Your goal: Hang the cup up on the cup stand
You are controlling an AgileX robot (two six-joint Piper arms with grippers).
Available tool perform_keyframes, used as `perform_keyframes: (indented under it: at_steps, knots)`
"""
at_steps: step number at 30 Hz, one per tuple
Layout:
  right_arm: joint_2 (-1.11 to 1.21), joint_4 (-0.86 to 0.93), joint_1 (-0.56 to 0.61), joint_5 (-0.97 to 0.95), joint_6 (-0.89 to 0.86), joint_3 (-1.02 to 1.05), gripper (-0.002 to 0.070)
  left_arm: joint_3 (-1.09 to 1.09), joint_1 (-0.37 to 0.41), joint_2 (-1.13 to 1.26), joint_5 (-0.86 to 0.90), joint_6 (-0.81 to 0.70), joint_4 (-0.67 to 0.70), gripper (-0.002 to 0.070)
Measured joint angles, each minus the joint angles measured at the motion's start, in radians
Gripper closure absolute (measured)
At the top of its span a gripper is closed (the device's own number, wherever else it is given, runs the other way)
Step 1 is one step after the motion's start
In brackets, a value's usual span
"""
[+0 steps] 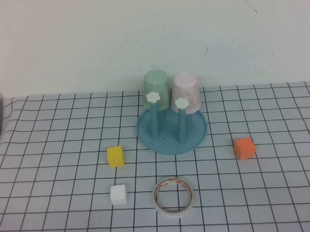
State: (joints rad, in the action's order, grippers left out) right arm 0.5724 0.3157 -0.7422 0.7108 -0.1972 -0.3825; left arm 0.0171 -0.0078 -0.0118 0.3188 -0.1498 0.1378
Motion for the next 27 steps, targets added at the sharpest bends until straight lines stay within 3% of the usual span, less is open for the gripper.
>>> perform_keyframes:
  at_steps: [27]
  knots:
    - [0.000, 0.000, 0.000, 0.000, 0.000, 0.000, 0.0678, 0.000, -0.035, -0.001, 0.001, 0.077, -0.046, 0.0676]
